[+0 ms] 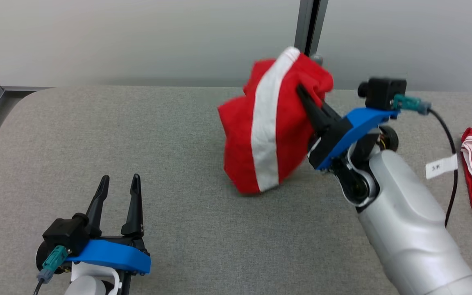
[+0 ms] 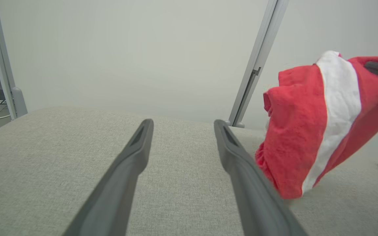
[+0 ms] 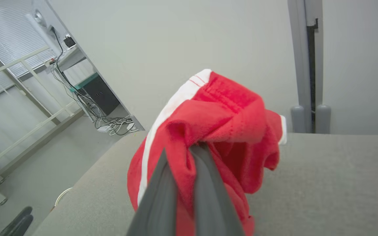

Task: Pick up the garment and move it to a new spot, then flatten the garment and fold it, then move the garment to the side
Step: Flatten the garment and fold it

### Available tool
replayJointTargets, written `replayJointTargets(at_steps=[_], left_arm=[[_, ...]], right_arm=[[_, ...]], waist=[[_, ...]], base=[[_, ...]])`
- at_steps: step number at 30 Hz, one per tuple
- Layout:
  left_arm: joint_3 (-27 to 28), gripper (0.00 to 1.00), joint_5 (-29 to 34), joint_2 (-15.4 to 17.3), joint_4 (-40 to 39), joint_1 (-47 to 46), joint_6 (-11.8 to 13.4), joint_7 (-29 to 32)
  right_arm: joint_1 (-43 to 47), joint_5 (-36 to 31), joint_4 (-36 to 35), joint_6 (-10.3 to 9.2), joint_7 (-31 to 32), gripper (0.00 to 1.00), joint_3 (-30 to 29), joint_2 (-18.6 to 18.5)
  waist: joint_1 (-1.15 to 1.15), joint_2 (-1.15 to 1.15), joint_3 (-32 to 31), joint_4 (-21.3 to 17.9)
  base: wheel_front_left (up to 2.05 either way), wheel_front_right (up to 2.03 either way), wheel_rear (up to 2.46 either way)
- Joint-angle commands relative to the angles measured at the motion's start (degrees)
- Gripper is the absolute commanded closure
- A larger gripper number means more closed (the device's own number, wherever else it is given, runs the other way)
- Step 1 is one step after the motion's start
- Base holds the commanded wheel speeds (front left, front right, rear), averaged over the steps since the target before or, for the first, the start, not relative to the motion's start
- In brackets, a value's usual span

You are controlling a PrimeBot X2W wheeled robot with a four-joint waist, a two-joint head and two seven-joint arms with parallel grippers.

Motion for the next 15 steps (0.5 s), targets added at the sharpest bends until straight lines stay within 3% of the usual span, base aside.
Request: replayJointTargets(at_steps=[1,10,11,12,15], left_arm=[[0.3,0.00,0.2,0.0,-0.2,-0.1,-0.2,-0.2],[1.2,0.00,0.5,-0.1,-0.3,0.7,-0.3,-0.2],[1.3,0.00,0.6,-0.1,-0.4,0.7,-0.3,-0.2],[1.3,0.00,0.6,-0.1,-0.4,0.8,-0.3,-0.2],[1.5,0.00,0.6,-0.1,-0.4,1.1,-0.3,-0.2]], right_arm=[[3.1,-2.1,2.1,0.00,-0.7,1.00,-1.1,-0.8],[16.0,-9.0,5.5,0.01,-2.9,1.00,-8.6,-2.3],[17.4,-9.6,5.0,0.01,-2.5,0.58,-9.4,-2.2],[18.9,-10.3,4.6,0.01,-2.0,0.00,-10.1,-2.1],[23.2,-12.3,1.9,0.01,0.7,0.00,-12.0,-1.9]], waist=[[0.00,0.00,0.0,-0.3],[0.00,0.00,-0.3,-2.2],[0.00,0.00,-0.4,-2.4],[0.00,0.00,-0.5,-2.5],[0.00,0.00,-0.6,-3.0]], base=[[0.00,0.00,0.00],[0.00,0.00,0.00],[0.00,0.00,0.00],[0.00,0.00,0.00],[0.00,0.00,0.00]])
